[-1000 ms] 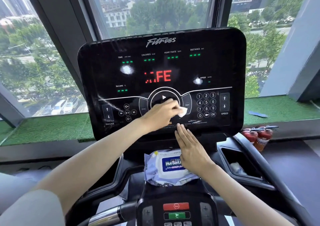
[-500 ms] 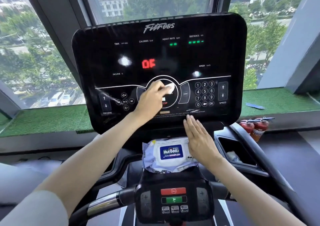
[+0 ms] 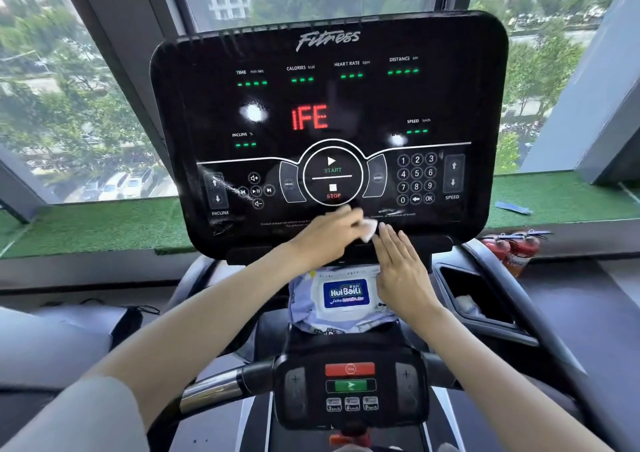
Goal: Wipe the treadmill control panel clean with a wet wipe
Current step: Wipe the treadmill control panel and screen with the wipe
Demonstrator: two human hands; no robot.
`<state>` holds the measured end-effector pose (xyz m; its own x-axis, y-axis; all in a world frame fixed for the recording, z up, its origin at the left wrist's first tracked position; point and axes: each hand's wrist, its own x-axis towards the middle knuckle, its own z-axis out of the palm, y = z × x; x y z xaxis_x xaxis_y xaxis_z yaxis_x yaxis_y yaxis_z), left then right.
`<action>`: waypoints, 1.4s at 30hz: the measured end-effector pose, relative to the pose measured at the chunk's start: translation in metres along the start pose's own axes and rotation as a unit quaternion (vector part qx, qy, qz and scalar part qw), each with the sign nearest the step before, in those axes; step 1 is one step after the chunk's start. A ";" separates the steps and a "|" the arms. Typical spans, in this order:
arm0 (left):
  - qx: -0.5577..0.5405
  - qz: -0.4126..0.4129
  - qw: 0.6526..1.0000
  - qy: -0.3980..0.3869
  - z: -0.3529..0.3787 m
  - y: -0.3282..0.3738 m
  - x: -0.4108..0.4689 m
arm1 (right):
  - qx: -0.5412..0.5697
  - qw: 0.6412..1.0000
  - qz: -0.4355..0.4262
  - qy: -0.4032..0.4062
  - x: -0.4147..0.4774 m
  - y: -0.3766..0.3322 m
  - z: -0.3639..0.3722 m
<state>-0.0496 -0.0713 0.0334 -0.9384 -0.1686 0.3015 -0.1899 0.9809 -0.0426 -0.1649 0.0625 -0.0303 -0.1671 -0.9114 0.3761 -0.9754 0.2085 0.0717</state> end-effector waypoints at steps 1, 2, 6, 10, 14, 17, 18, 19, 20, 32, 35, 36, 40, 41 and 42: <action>0.003 0.029 0.999 -0.029 -0.003 -0.002 -0.005 | 0.000 1.000 0.000 0.000 0.000 0.000 0.000; -0.004 0.017 1.000 -0.020 -0.006 -0.009 -0.005 | -0.001 1.000 0.000 -0.001 0.000 0.001 0.000; -0.088 -0.208 0.957 0.182 -0.013 -0.030 -0.008 | -0.002 1.000 0.004 -0.006 -0.001 0.000 0.003; -0.031 -0.039 0.999 0.021 0.001 -0.010 -0.018 | 0.013 1.000 0.006 0.000 -0.001 0.000 0.003; -0.052 -0.119 0.987 0.097 -0.011 -0.028 -0.017 | 0.013 1.000 0.002 0.001 0.000 -0.001 0.002; -0.066 -0.195 0.960 0.190 -0.011 -0.033 -0.018 | 0.017 1.000 -0.002 -0.002 0.000 0.000 0.003; -0.042 -0.150 0.977 0.142 -0.008 -0.029 -0.017 | 0.020 1.000 -0.004 -0.003 0.001 0.001 0.004; -0.014 -0.076 0.995 0.070 -0.004 -0.020 -0.019 | 0.022 1.000 -0.009 -0.003 0.001 0.003 0.003; 0.011 0.001 1.000 0.007 -0.002 -0.014 -0.020 | 0.018 1.000 -0.019 -0.002 0.001 0.005 0.002; 0.032 0.097 0.993 -0.055 -0.003 -0.006 0.020 | 0.022 0.999 0.039 -0.025 -0.009 0.050 -0.008; -0.032 -0.046 0.996 0.068 -0.007 -0.010 0.036 | 0.038 0.997 0.060 -0.016 -0.008 0.045 -0.005; -0.053 -0.091 0.989 0.106 -0.008 -0.006 0.039 | 0.043 0.997 0.063 -0.013 -0.008 0.045 -0.005; 0.010 0.069 0.997 -0.013 0.000 0.012 0.033 | 0.055 0.996 0.065 -0.005 -0.009 0.044 -0.005; 0.028 0.111 0.992 -0.049 -0.001 0.010 0.030 | 0.055 0.996 0.067 -0.007 -0.009 0.044 -0.005; 0.038 0.112 0.992 -0.048 -0.003 0.007 0.032 | 0.055 0.996 0.070 -0.007 -0.009 0.043 -0.005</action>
<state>-0.0803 -0.0700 0.0460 -0.9822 0.0404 0.1837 0.0087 0.9854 -0.1700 -0.2051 0.0813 -0.0254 -0.3033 -0.8811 0.3629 -0.9522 0.2942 -0.0816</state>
